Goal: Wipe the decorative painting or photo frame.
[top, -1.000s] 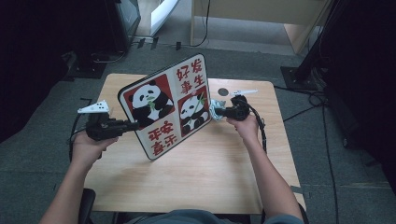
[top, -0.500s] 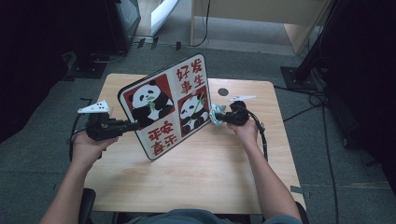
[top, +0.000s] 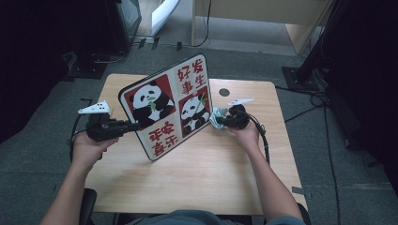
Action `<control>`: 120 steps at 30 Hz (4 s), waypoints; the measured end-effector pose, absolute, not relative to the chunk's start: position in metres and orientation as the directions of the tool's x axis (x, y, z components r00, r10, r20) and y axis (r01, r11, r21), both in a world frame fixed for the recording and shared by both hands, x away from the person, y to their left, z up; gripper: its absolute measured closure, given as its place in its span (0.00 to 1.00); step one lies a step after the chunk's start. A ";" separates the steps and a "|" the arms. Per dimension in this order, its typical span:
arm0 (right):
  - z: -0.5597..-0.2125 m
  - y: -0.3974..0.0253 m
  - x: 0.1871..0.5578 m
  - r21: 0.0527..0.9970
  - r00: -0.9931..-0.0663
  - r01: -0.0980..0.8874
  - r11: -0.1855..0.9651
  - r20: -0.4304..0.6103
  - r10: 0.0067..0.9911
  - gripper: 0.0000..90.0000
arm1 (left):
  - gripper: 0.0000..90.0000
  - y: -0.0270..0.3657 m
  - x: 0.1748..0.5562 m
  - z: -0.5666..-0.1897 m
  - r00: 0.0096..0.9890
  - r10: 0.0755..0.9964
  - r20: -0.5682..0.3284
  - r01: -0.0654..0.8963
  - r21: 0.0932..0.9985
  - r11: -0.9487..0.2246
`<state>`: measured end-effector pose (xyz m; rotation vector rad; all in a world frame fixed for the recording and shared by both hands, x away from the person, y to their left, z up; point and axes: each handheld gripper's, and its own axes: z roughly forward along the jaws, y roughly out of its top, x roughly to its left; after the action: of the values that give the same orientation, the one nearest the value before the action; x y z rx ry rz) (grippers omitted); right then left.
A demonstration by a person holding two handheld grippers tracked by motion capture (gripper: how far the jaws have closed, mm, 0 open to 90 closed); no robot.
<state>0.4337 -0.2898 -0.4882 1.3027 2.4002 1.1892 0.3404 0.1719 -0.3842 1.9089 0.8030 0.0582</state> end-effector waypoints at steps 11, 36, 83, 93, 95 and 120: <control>-0.466 -0.301 0.425 0.755 -0.582 0.603 0.257 0.196 0.789 0.87 | 0.74 0.177 0.338 -0.383 0.779 0.561 -0.281 0.491 0.829 -0.268; -0.459 -0.347 0.388 0.792 -0.534 0.565 0.231 0.138 0.834 0.86 | 0.51 0.189 0.331 -0.392 0.803 0.559 -0.209 0.446 0.832 -0.330; -0.491 -0.389 0.387 0.750 -0.395 0.644 0.147 0.162 0.904 0.52 | 0.46 0.213 0.342 -0.413 0.743 0.625 -0.239 0.517 0.798 -0.310; -0.475 -0.389 0.374 0.773 -0.394 0.619 0.137 0.155 0.906 0.49 | 0.47 0.214 0.348 -0.418 0.720 0.652 -0.239 0.533 0.791 -0.299; -0.472 -0.389 0.370 0.780 -0.394 0.612 0.127 0.162 0.905 0.48 | 0.47 0.214 0.349 -0.419 0.714 0.658 -0.238 0.537 0.789 -0.297; -0.463 -0.364 0.339 0.789 -0.504 0.577 0.211 0.142 0.852 0.49 | 0.41 0.211 0.372 -0.440 0.648 0.738 -0.188 0.569 0.764 -0.305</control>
<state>0.3394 -0.3636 -0.4627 1.3389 2.1670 1.1885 0.3719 0.2108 -0.4400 2.0041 1.0183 0.2479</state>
